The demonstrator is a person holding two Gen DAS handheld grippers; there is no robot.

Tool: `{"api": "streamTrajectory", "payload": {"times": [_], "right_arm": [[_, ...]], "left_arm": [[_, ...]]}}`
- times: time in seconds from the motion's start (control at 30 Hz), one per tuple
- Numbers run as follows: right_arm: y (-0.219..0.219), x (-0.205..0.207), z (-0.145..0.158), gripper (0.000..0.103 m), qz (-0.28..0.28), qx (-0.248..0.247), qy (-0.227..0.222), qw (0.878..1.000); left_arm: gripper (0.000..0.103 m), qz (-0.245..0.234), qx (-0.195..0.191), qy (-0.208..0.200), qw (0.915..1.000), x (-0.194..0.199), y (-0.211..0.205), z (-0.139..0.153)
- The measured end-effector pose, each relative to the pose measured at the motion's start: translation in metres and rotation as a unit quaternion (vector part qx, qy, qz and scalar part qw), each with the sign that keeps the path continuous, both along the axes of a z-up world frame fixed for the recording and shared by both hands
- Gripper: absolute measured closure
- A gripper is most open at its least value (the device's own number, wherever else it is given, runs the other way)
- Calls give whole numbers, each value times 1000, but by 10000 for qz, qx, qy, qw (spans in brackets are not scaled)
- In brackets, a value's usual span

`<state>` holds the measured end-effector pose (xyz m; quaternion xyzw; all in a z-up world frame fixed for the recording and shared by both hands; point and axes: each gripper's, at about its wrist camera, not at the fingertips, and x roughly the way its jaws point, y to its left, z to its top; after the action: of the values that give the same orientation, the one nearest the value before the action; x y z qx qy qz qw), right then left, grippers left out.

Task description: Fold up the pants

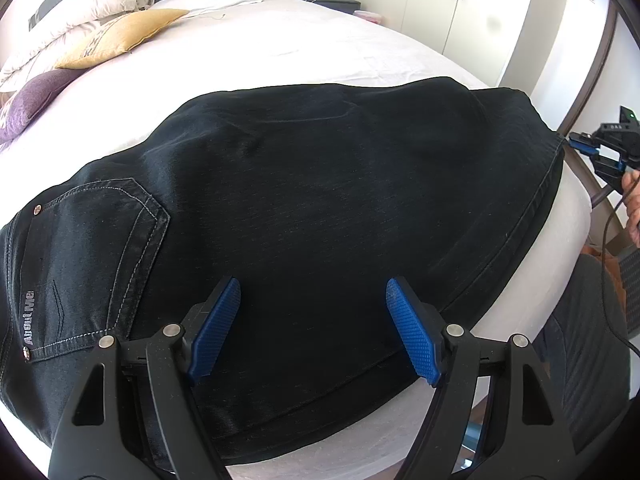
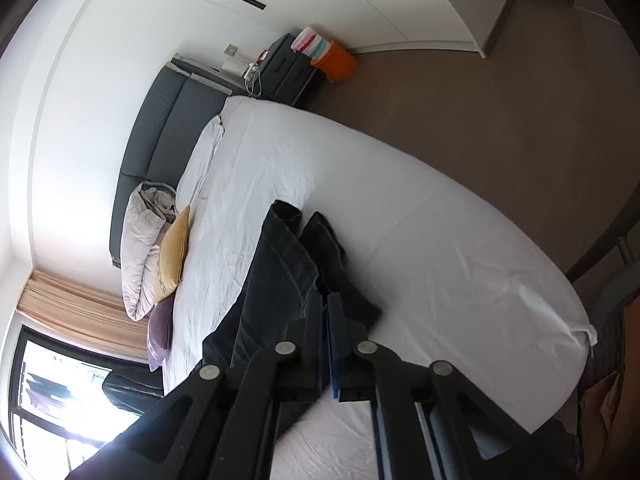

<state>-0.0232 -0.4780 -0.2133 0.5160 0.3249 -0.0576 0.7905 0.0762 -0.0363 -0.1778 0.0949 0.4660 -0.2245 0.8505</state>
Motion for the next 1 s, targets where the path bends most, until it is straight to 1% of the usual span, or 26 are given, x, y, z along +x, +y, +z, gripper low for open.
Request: {"api": "streamTrajectory", "payload": {"times": [0.07, 0.1, 0.13, 0.23, 0.33, 0.5, 0.53, 0.57, 0.67, 0.83, 0.9, 1.0], "right_arm": [[6, 7, -5, 77, 106, 217, 173, 9996], [10, 7, -8, 74, 142, 287, 248, 9992], [15, 10, -10, 72, 166, 316, 314, 9989], [23, 16, -18, 72, 196, 401, 420, 9981], [22, 22, -24, 72, 101, 590, 412, 9974], [17, 34, -27, 74, -45, 728, 335, 9968], [16, 36, -26, 83, -37, 688, 337, 9971], [17, 37, -25, 94, -22, 554, 377, 9977], [20, 34, -22, 95, 14, 303, 377, 9988], [26, 17, -16, 96, -148, -66, 362, 9992], [28, 10, -15, 96, -205, -105, 339, 9992], [26, 7, -18, 96, -234, -33, 337, 9992]], "left_arm": [[29, 7, -14, 1, 10000, 0, 1, 0], [29, 9, -20, 1, 10000, 0, 1, 0], [29, 4, -23, 0, 10000, 0, 2, 0], [29, -13, -24, 0, 10000, 0, 3, 0], [29, -6, -38, -3, 10000, 0, 3, 0], [29, -1, -47, -13, 10000, -1, 3, 0], [29, -3, -46, -11, 10000, -1, 4, 1], [29, -3, -48, -10, 10000, -1, 4, 1], [29, -4, -47, -13, 10000, -1, 4, 1], [29, -31, -70, -17, 10000, -3, 3, 3], [29, -44, -61, -27, 10000, -4, 3, 2], [29, -36, -58, -28, 10000, -5, 2, 3]]}}
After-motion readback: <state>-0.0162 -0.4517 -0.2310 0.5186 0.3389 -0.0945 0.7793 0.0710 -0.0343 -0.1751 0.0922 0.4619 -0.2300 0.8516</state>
